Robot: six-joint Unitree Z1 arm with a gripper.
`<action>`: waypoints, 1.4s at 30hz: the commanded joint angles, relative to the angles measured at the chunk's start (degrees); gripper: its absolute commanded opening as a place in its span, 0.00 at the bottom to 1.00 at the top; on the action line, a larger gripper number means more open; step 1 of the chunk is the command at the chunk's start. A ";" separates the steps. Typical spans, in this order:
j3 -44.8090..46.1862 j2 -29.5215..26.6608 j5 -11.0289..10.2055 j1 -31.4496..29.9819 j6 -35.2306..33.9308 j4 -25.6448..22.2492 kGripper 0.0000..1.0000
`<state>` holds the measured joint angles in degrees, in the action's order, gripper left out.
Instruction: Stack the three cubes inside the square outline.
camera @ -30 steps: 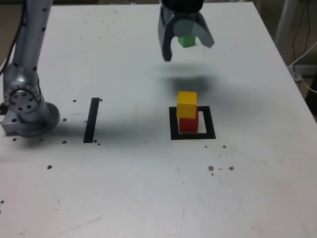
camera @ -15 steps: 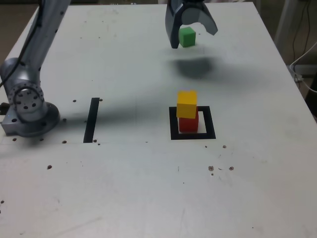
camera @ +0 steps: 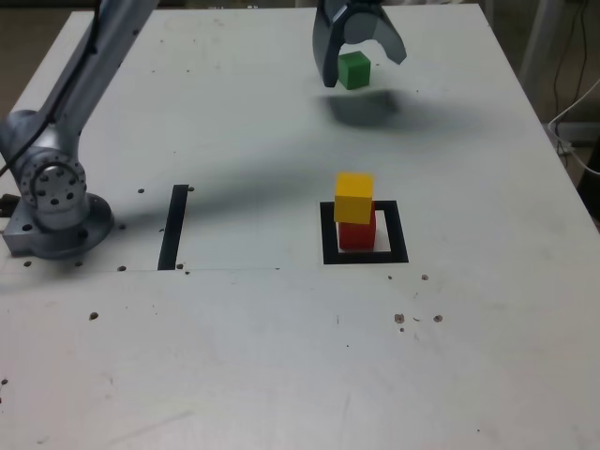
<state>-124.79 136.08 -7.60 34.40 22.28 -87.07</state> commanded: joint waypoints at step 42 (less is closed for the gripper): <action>-15.05 10.50 2.93 3.87 5.76 -5.84 0.25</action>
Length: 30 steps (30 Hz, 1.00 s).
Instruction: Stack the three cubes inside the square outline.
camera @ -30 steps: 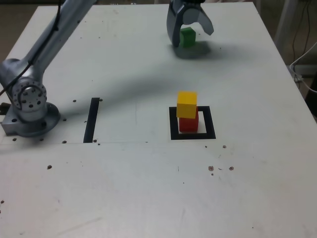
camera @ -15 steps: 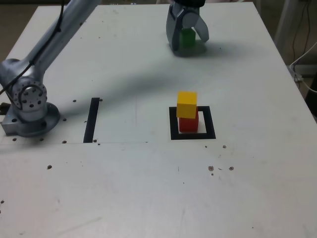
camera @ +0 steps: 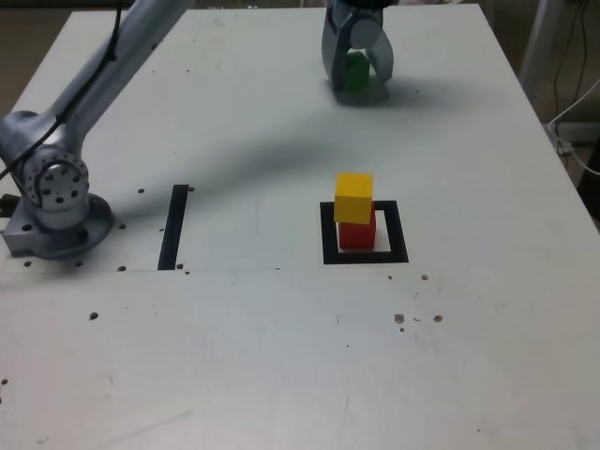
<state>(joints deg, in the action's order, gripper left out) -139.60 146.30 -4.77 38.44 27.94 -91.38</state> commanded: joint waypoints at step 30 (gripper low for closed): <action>11.63 -12.64 0.13 -10.03 -2.14 -2.00 0.25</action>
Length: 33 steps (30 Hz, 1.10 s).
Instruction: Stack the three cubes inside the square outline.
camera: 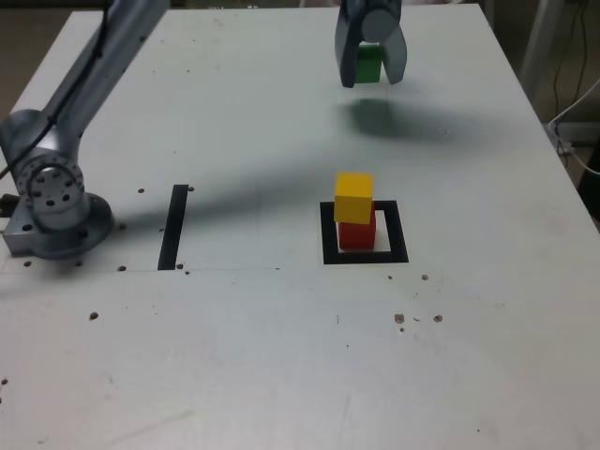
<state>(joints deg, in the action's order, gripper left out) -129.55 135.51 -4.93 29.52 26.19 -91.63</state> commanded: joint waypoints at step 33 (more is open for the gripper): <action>24.69 -21.03 6.08 -27.60 -15.50 -0.02 0.25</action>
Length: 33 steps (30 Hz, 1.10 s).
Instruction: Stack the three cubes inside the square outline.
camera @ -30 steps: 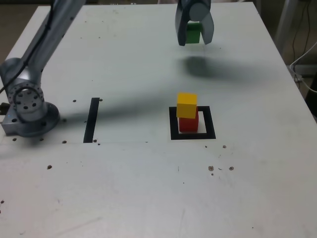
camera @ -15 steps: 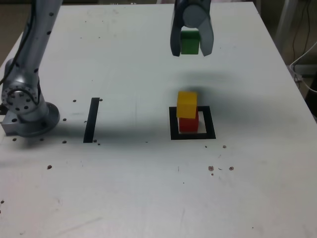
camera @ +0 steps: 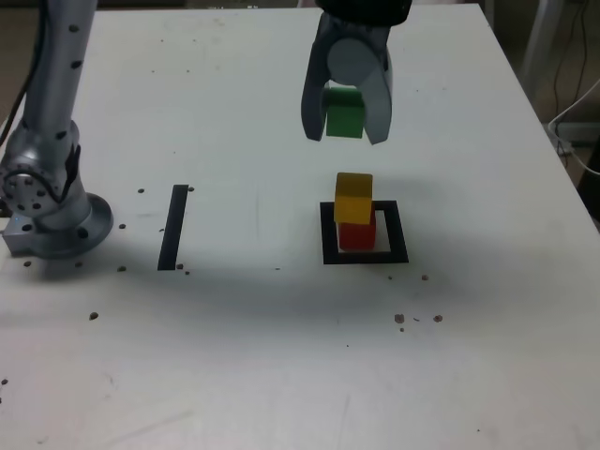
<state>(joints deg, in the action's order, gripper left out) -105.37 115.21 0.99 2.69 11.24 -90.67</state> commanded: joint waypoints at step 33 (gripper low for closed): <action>3.63 1.21 2.49 -7.69 -4.83 4.75 0.25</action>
<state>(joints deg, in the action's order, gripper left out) -101.78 115.91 3.37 -4.94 6.43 -86.21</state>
